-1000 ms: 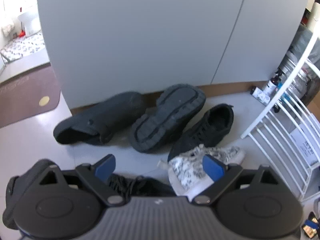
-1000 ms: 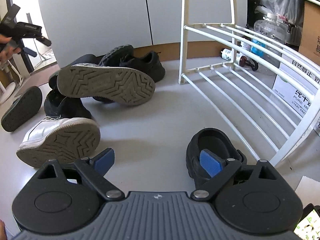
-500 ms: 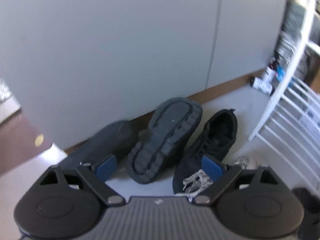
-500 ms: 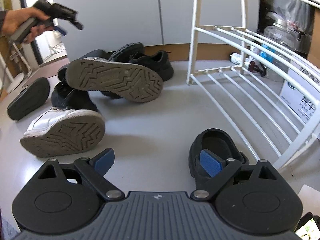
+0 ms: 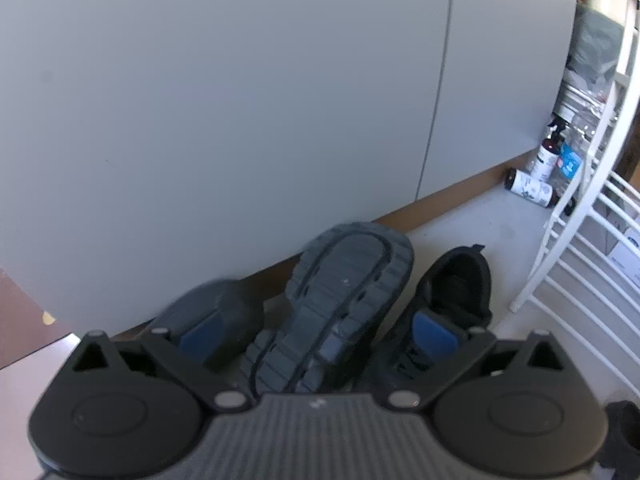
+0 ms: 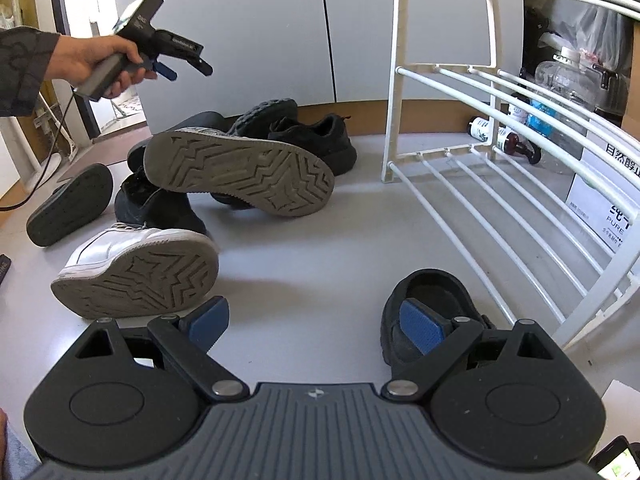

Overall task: Organize scattered shoes
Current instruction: 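Move the left tool toward the dark grey clog by the cabinet, then close the left tool on the heel of the dark grey clog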

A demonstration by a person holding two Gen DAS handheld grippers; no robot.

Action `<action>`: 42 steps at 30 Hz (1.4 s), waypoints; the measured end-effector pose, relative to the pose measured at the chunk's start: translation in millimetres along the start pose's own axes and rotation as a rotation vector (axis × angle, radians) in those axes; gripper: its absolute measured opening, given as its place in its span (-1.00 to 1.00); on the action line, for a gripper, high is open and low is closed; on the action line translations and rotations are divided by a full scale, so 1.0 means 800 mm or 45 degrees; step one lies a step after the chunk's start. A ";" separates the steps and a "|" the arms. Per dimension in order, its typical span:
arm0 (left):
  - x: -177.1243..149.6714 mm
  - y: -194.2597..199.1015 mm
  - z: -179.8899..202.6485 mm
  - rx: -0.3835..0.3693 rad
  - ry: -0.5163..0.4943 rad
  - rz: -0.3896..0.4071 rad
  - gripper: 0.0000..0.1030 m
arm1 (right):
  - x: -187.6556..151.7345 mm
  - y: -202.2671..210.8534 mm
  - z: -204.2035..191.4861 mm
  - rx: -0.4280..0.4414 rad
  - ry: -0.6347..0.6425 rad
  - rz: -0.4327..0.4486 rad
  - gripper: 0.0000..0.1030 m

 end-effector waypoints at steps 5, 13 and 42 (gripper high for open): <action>-0.014 -0.032 -0.001 0.006 -0.098 -0.050 0.99 | -0.004 -0.001 0.002 -0.004 0.013 -0.023 0.86; -0.026 -0.067 0.000 -0.142 -0.162 -0.104 0.99 | -0.012 -0.006 0.005 0.006 0.023 -0.078 0.86; -0.050 -0.194 0.012 -0.274 -0.393 -0.319 0.95 | 0.000 -0.079 0.000 0.091 -0.014 -0.145 0.86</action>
Point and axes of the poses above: each gripper's, at about its wrist camera, not at the fingertips, and y roughly against the way its jaws point, z to its right, x to its top, the point moved 4 cm from there along -y, roughly the way its jaws point, and after that the axes turned 5 degrees about z, right-handed, at the moved point
